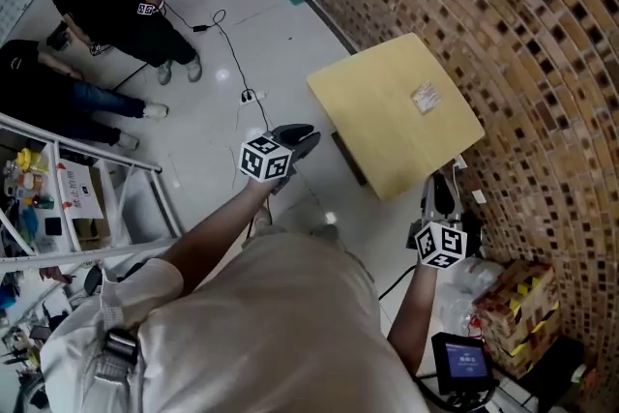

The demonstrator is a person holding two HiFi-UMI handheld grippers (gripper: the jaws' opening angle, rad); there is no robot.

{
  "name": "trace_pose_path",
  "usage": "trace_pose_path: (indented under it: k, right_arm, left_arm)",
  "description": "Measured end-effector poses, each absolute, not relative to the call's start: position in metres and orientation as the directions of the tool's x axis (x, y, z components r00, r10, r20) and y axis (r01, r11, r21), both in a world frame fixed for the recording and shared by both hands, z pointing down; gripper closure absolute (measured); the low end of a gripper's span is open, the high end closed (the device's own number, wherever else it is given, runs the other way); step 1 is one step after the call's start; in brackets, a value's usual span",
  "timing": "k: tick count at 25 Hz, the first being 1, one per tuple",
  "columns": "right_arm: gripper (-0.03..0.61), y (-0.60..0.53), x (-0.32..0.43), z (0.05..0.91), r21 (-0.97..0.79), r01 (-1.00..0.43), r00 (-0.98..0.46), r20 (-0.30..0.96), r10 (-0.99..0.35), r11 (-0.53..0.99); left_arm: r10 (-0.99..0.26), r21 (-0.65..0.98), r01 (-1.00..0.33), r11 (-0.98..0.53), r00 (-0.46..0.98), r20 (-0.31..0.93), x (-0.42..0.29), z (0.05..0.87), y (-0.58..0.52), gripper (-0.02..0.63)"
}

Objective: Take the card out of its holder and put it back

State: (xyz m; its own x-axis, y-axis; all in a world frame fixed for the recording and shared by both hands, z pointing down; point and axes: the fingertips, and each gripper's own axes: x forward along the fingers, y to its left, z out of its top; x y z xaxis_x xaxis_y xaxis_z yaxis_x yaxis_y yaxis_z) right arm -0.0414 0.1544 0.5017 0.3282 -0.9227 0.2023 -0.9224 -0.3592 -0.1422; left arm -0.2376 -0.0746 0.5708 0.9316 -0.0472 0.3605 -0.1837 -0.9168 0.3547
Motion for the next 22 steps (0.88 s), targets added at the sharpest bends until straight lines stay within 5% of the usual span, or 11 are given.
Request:
trace_pose_path:
  k: [22]
  right_arm:
    - [0.509, 0.138, -0.062, 0.504, -0.120, -0.912, 0.360, 0.221, -0.906, -0.392]
  left_arm:
    - [0.085, 0.327, -0.043, -0.944, 0.926, 0.368, -0.199, 0.568, -0.073, 0.495]
